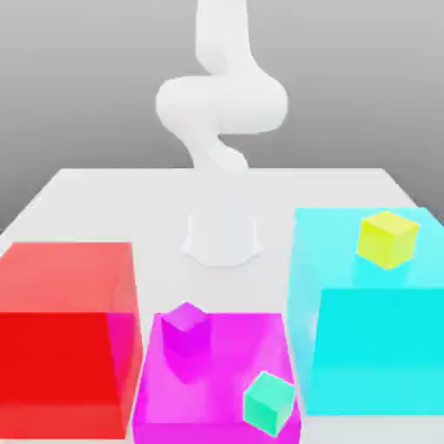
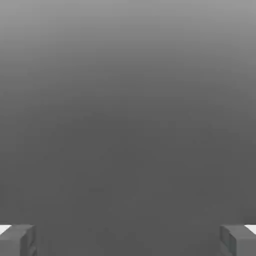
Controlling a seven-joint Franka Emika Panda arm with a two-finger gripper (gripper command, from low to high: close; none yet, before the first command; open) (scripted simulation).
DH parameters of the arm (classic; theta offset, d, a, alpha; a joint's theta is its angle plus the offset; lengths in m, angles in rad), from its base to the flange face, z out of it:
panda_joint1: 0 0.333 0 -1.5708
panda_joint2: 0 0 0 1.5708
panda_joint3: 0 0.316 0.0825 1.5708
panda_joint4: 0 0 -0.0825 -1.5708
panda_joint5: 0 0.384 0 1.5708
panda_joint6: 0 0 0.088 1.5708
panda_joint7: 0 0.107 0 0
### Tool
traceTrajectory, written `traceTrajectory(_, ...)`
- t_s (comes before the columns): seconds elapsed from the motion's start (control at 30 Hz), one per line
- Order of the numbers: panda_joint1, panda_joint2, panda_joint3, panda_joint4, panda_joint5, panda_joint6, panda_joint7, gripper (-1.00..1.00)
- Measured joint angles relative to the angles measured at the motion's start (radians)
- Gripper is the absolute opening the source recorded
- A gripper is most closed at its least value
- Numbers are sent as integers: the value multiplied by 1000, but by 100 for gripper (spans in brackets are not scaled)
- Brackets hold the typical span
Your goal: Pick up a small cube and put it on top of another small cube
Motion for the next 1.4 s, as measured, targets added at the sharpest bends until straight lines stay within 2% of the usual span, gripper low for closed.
traceTrajectory(0.47, -350, 333, -5, -94, 7, 97, 600, 0)
traceTrajectory(0.9, -592, 637, -108, -182, 10, 196, 1174, 0)
traceTrajectory(1.2, -664, 772, -141, -347, -24, 426, 1518, 0)
traceTrajectory(1.3, -667, 808, -145, -407, 11, 512, 1600, 0)
traceTrajectory(1.4, -676, 862, -142, -418, 61, 570, 1629, 0)
